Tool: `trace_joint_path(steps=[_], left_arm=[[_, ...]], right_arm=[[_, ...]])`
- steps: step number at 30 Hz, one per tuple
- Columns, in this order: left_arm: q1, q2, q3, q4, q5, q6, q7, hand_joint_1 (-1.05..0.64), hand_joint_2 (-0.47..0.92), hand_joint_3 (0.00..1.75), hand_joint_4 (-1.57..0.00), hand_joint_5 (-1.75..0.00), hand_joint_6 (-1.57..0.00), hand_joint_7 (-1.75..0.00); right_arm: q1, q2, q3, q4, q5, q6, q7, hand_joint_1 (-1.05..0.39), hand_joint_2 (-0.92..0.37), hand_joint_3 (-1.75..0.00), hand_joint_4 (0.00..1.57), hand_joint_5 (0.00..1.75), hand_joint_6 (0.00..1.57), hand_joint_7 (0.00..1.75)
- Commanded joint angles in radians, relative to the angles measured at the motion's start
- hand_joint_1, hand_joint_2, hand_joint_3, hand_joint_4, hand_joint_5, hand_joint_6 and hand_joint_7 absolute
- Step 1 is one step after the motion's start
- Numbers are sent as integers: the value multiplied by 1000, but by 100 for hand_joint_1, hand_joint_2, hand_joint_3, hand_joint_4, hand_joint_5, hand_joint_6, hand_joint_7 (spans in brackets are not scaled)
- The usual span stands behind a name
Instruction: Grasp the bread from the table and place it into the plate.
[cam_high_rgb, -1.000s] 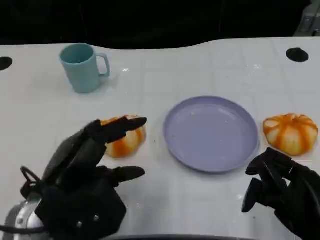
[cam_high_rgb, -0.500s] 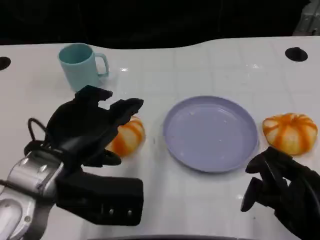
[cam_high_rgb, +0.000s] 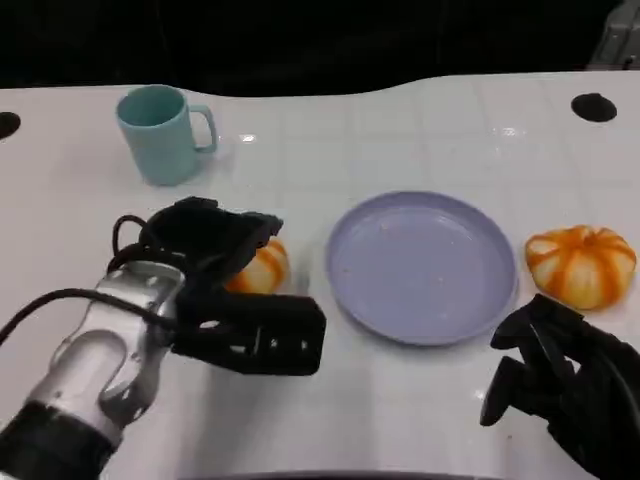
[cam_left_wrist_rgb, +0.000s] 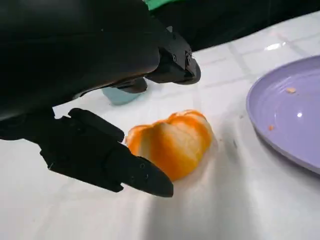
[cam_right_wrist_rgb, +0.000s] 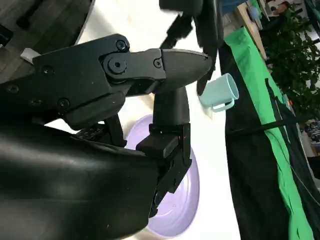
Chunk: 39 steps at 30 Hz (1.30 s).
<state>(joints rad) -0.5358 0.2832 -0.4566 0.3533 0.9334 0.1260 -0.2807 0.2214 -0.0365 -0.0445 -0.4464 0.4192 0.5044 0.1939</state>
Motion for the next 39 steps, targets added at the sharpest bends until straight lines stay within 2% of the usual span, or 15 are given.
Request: trace_joint_path(steps=[1,9,21,25,28,29,31,32,34,35,37,39], left_arm=[[-79,-40,-26,155,2,47,65,-50,79,0,-7,-26,-21,0],[-207,-116,-49,468,-49,42,171,-48,78,0,-2,-26,-21,0],[-312,-170,-87,751,-119,-34,263,-48,79,0,-3,-26,-22,0],[-328,-180,-99,818,-141,-76,277,-42,80,0,-10,-27,-26,-2],[-330,-186,-98,867,-155,-114,316,-26,86,1,-37,-17,-41,-2],[-327,-186,-89,877,-167,-132,342,-24,88,2,-48,-18,-47,-3],[-324,-185,-79,894,-186,-156,380,-22,91,10,-74,-33,-68,-7],[-322,-183,-80,902,-188,-164,404,-22,92,11,-80,-45,-76,-8],[-319,-181,-86,916,-184,-173,444,-27,92,7,-77,-117,-105,-6],[-317,-178,-91,921,-180,-174,466,-27,92,8,-76,-132,-110,-5],[-313,-172,-98,925,-174,-177,500,-27,92,20,-72,-146,-110,-3],[-310,-162,-108,923,-165,-185,551,-29,92,34,-71,-140,-103,-2]], right_arm=[[8,-13,-6,-16,9,6,-2,-45,-92,-38,65,175,51,160],[14,-15,-7,-22,13,3,4,-45,-92,-38,65,175,51,160],[21,-17,-10,-30,19,6,9,-46,-92,-38,65,175,50,161],[25,-19,-10,-30,23,1,15,-46,-92,-38,64,175,50,161],[26,-18,-12,-28,24,-2,18,-46,-92,-38,64,175,50,161],[26,-17,-12,-31,23,3,13,-46,-92,-38,64,175,50,161],[26,-17,-12,-35,22,8,8,-46,-92,-38,64,175,50,161],[27,-17,-11,-38,22,9,6,-46,-92,-38,65,175,50,161],[29,-17,-11,-42,21,11,3,-46,-92,-38,64,175,50,161],[31,-17,-11,-43,22,11,2,-46,-92,-37,64,175,51,160],[32,-18,-12,-46,23,13,1,-46,-92,-37,64,175,51,160],[32,-18,-13,-48,27,18,1,-46,-92,-37,64,175,50,160]])
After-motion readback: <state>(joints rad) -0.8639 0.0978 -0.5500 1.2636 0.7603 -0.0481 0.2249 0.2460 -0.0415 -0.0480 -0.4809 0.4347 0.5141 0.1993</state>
